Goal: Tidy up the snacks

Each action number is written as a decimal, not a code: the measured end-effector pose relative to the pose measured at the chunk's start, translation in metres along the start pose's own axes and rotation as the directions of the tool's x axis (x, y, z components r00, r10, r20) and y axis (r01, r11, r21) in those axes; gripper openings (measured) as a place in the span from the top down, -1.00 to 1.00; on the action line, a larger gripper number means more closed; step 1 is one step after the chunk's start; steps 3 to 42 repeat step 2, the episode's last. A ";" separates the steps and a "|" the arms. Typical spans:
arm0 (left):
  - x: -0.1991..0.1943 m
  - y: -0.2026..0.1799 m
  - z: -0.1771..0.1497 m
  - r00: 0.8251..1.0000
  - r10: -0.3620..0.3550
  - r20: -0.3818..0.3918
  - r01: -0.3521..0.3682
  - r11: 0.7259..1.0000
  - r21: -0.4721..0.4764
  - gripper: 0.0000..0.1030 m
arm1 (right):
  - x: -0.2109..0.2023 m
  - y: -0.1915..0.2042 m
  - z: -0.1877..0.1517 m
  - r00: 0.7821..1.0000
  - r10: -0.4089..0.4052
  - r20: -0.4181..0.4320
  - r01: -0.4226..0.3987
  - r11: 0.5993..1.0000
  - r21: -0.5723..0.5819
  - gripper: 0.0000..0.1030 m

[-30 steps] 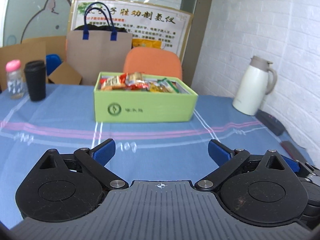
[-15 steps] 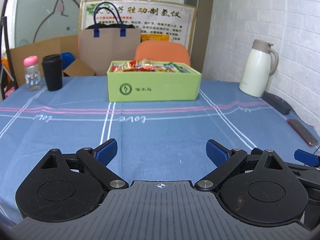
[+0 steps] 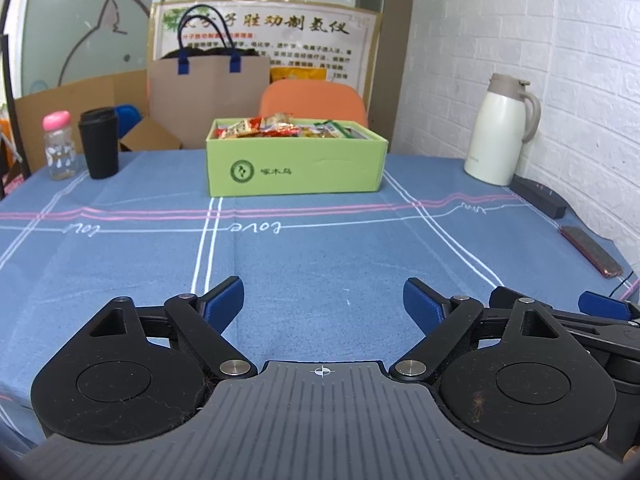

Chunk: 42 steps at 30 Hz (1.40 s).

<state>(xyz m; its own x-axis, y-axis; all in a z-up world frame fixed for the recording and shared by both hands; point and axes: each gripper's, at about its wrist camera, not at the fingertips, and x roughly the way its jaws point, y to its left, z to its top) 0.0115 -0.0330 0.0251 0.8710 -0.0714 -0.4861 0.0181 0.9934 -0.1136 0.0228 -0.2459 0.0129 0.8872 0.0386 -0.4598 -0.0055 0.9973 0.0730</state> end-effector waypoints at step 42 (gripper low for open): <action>0.002 0.003 0.000 1.000 -0.010 -0.008 0.010 1.000 -0.013 -0.45 | 0.000 0.000 0.000 1.000 0.000 -0.002 0.000 1.000 -0.002 -0.99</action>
